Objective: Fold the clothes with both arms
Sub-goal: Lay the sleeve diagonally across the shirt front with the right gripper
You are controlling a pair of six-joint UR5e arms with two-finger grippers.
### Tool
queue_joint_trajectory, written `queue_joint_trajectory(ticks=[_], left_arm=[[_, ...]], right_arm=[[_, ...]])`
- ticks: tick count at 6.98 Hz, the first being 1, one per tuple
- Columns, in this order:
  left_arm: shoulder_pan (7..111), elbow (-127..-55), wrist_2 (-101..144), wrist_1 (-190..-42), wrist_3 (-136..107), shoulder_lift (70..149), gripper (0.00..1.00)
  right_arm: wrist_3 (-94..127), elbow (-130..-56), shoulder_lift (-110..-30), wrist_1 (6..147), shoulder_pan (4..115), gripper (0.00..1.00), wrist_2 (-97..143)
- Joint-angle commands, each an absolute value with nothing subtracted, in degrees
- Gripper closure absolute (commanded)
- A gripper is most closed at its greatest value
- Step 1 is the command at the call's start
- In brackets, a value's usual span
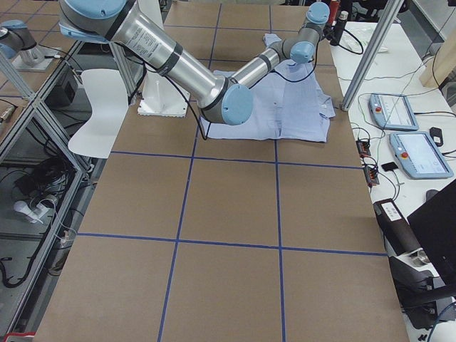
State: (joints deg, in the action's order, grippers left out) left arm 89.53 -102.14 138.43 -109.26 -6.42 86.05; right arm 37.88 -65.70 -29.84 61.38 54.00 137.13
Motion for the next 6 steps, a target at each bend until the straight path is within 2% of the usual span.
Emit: queue_joint_trajectory(ticks=[1, 6], left_arm=[[89.47, -101.87, 138.43, -109.25, -6.42, 86.04, 0.0], [89.47, -102.13, 138.6, -109.25, -7.29, 86.31, 0.0]], right_arm=[[37.88, -64.26, -29.53, 61.35, 52.47, 1.0, 135.0], [37.79, -50.93, -23.14, 60.82, 43.7, 1.0, 120.63]])
